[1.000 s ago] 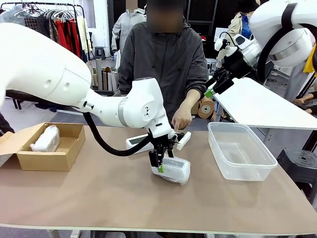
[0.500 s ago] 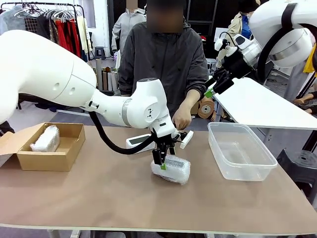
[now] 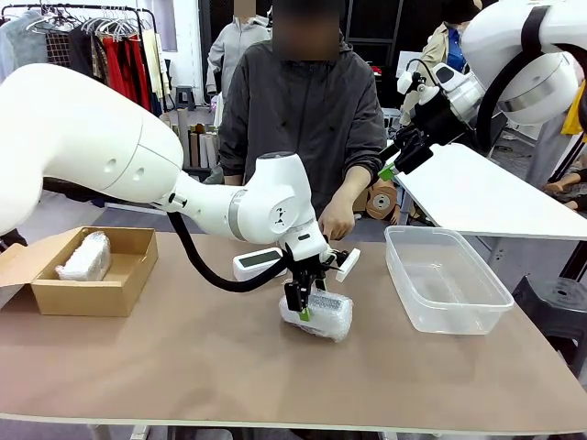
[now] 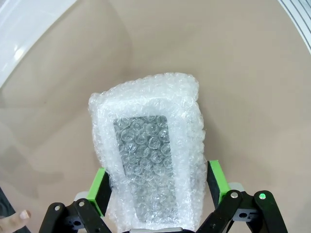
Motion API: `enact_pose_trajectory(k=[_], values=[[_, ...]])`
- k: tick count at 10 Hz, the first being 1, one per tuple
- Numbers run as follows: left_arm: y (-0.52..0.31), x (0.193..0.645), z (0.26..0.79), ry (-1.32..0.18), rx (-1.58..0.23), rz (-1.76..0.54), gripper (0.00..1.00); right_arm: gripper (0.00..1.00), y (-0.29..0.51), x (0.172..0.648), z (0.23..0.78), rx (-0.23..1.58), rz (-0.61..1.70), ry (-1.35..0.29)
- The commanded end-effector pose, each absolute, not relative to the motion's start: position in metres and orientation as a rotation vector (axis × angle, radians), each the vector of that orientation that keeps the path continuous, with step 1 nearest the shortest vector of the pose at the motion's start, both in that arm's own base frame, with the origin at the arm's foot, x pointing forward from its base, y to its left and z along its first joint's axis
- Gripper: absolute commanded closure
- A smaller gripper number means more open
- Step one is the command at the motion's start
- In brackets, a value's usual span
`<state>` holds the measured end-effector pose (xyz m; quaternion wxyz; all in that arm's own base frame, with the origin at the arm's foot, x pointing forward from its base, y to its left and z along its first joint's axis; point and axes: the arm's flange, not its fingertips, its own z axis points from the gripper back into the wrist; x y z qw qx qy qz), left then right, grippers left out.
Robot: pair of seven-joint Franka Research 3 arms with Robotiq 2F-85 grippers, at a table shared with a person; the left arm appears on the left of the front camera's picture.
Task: Separate and place wrapped and unwrapped clocks.
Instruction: Pick up the Digital clock indicated by the person.
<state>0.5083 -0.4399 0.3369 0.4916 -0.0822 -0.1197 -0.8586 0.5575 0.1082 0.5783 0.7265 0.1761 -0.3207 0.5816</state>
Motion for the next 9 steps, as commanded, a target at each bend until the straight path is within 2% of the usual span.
enact_pose_trajectory(k=[1,6,9], values=[[-0.44,0.51,0.335,-0.284,-0.196,-2.068,0.0,0.0,0.108,0.556,0.579,0.38,1.284,-0.708],[-0.437,0.509,0.318,-0.268,-0.165,-2.092,0.0,0.0,0.108,0.556,0.579,0.38,1.284,-0.708],[-0.428,0.51,0.327,-0.27,-0.171,-2.074,0.6,0.0,0.108,0.556,0.579,0.38,1.284,-0.708]])
